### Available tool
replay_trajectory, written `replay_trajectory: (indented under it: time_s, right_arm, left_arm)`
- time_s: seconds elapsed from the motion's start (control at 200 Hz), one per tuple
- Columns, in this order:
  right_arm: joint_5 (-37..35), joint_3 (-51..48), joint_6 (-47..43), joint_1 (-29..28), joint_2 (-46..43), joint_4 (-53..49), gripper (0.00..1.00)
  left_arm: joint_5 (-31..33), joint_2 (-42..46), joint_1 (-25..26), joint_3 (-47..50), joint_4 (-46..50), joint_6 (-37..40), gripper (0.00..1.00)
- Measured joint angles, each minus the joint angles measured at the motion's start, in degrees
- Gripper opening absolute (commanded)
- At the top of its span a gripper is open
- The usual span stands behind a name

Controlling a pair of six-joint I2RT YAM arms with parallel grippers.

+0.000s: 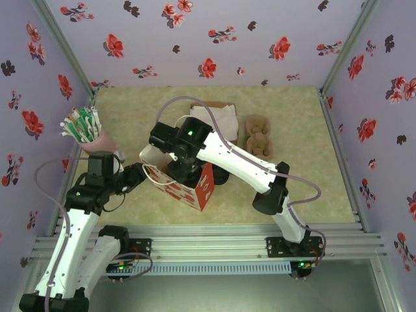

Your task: Pack the takeout coffee

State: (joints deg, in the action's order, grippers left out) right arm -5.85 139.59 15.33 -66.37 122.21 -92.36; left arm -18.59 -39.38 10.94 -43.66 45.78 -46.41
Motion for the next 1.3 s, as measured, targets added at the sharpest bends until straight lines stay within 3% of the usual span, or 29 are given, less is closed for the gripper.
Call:
replay_trajectory:
  time_s: [0.305,0.74,1.3]
  right_arm:
    - [-0.44,-3.28,-0.35,1.31,-0.48,0.00,0.63]
    - [-0.33,-3.98,-1.05,1.51,-0.48,0.11,0.62]
    - [1.46,-11.37,-2.86,2.03,-0.48,3.74,0.62]
  left_arm:
    - [3.67,0.44,0.07,-5.57,3.21,1.68,0.51]
    - [8.26,-0.59,0.04,-23.23,12.04,8.00,0.56]
    - [8.04,-10.25,0.04,-26.40,8.31,11.96,0.56]
